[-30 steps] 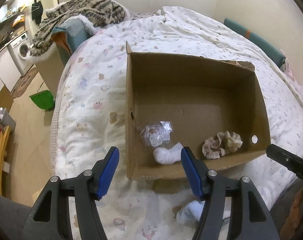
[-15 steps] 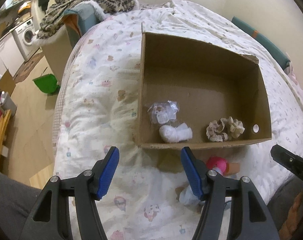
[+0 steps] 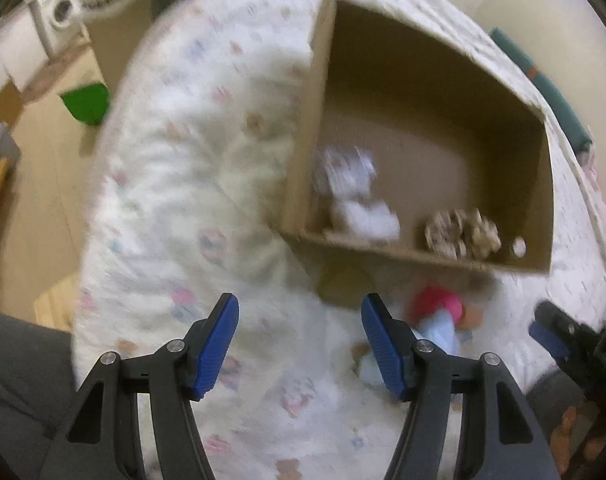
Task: Organize soft objects
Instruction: 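Move the left tool to the light-blue plush toy and grasp it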
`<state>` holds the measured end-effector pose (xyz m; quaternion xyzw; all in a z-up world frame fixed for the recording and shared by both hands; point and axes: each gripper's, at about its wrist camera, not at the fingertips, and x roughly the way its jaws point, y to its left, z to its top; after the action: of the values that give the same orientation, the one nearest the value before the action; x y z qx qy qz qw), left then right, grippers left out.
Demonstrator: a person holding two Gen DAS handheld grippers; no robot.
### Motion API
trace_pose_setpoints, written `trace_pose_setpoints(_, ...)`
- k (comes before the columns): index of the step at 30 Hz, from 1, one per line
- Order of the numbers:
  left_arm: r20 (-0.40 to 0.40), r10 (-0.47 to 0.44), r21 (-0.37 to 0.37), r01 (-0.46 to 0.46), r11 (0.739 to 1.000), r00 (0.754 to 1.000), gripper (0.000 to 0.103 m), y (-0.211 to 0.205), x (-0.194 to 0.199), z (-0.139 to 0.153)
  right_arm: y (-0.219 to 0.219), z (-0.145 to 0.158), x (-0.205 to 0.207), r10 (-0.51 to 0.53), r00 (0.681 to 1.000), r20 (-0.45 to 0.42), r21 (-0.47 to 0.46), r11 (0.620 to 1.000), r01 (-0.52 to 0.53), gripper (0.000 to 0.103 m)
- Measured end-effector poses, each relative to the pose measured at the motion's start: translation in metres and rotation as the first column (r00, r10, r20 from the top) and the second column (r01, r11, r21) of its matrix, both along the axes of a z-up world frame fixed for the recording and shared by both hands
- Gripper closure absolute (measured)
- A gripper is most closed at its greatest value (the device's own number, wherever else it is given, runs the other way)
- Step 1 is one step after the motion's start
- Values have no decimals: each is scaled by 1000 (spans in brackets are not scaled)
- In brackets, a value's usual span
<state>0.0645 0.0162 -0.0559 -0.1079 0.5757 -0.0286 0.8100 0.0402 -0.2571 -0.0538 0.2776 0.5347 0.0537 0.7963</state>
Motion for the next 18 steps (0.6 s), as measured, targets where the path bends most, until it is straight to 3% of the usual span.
trace_pose_setpoints(5,-18,-146,-67,144,987,989,42,-34,-5,-7,-3,-7,1,-18,1000,-26,18,1000,19,30)
trace_pose_setpoints(7,-44,-217,-77,213,974,975,36,-54,-6,-15,-4,-7,1,-22,999,-28,19,1000,23,30)
trace_pose_setpoints(14,-102,-377,13,380,925,921,34,-106,-10,-46,-4,-10,2,-25,999,-43,15,1000,26,30)
trace_pose_setpoints(18,-117,-382,5,385,923,917,34,-112,-11,-58,-3,-10,2,-27,999,-40,10,1000,27,30)
